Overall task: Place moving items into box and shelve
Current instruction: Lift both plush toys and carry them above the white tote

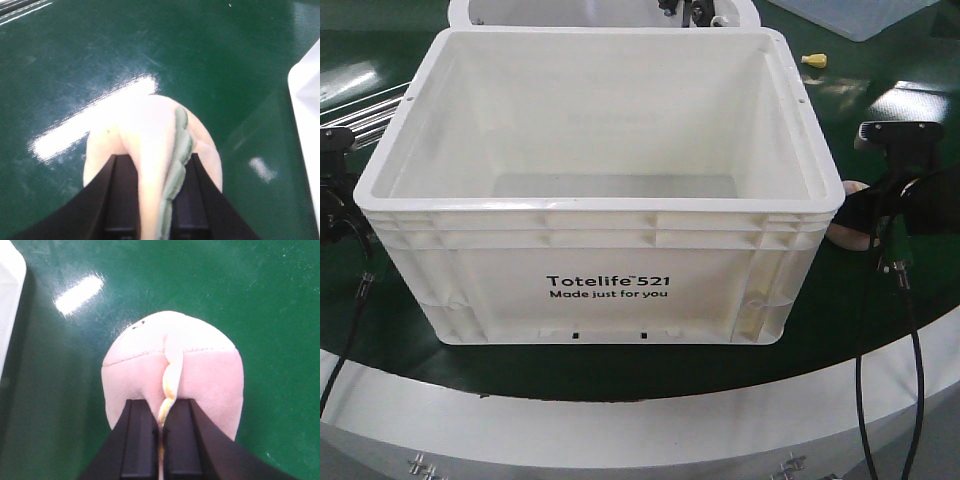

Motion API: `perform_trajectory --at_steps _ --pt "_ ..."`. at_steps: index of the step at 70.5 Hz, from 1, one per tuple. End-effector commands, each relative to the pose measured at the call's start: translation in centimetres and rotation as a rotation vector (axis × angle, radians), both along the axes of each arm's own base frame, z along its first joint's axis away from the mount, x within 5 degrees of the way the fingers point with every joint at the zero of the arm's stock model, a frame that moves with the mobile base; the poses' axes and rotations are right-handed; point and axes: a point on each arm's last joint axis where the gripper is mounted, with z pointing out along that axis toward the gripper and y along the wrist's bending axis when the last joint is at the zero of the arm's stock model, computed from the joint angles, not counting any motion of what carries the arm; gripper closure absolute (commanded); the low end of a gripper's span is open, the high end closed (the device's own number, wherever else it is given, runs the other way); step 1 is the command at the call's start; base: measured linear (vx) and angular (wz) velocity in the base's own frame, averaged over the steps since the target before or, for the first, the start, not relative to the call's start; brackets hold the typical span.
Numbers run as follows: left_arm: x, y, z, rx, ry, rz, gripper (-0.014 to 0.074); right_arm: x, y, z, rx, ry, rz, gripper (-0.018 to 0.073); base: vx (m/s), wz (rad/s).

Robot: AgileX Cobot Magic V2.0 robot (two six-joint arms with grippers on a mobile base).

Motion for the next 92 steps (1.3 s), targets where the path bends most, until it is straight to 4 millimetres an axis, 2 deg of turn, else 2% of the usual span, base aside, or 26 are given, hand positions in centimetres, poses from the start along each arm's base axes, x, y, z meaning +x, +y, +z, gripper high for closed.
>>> perform_trajectory --at_steps 1,25,52,92 --pt "0.3 -0.2 2.4 -0.006 -0.087 0.002 0.0624 0.7 -0.2 2.2 -0.010 -0.116 0.000 0.0571 0.00 0.00" --pt "-0.4 -0.3 6.3 0.000 -0.224 0.000 0.0621 0.2 -0.3 5.6 -0.030 -0.261 0.014 0.0571 0.00 0.00" --pt "-2.1 -0.3 11.4 0.009 -0.395 -0.002 0.0619 -1.6 -0.3 10.2 -0.057 -0.407 0.031 0.0571 0.00 0.00" --pt "-6.9 -0.6 19.2 0.029 -0.673 -0.007 0.0619 -6.8 -0.3 18.0 -0.104 -0.673 0.048 0.0571 0.00 0.00"
